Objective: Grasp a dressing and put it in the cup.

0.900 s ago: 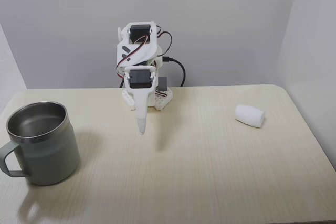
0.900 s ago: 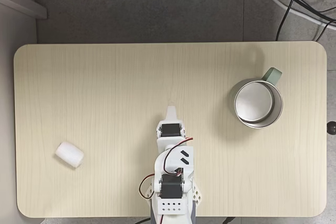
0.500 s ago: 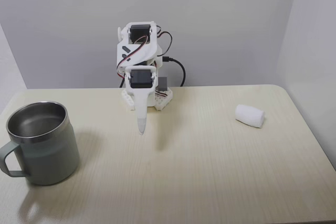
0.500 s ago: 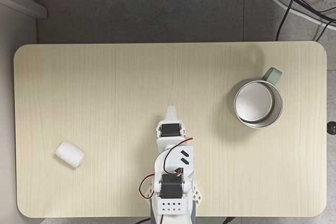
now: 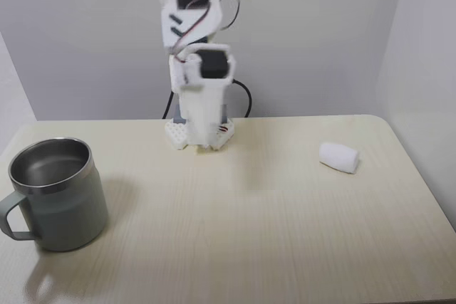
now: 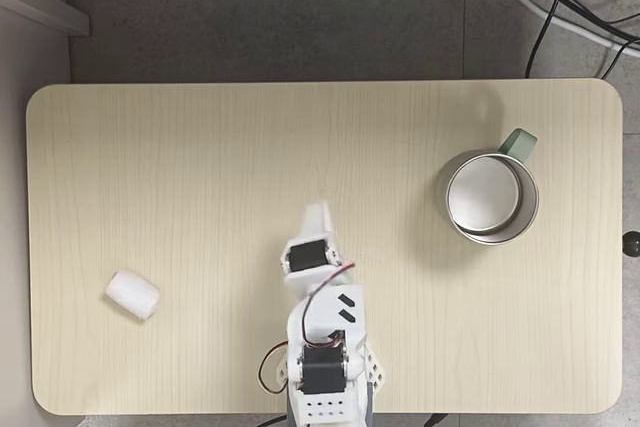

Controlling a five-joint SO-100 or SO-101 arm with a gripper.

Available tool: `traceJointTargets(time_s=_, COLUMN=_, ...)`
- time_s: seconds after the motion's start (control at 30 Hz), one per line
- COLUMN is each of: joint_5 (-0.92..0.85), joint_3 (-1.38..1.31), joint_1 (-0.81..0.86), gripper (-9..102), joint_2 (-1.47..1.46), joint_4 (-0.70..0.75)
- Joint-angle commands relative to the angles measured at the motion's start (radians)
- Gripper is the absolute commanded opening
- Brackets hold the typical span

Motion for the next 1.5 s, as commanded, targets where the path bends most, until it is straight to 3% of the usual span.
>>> traceJointTargets(time_s=0.0, joint_5=-0.103, joint_3=0.295, joint_1=-0.103, gripper=4, joint_2=0.227, joint_4=0.114)
traceJointTargets(time_s=0.2, joint_5=-0.318, joint_3=0.485, joint_1=-0.341, gripper=21, joint_2=0.426, joint_4=0.262)
traceJointTargets(time_s=0.6, joint_5=-0.638, joint_3=0.511, joint_1=-0.772, gripper=36, joint_2=0.640, joint_4=0.379)
traceJointTargets(time_s=0.97, joint_5=-0.684, joint_3=0.417, joint_1=-0.825, gripper=44, joint_2=0.979, joint_4=0.115)
traceJointTargets(time_s=1.27, joint_5=-0.653, joint_3=0.293, joint_1=-0.876, gripper=44, joint_2=1.037, joint_4=-0.087)
traceJointTargets(time_s=1.47, joint_5=-0.598, joint_3=0.284, joint_1=-0.933, gripper=31, joint_2=1.029, joint_4=-0.137)
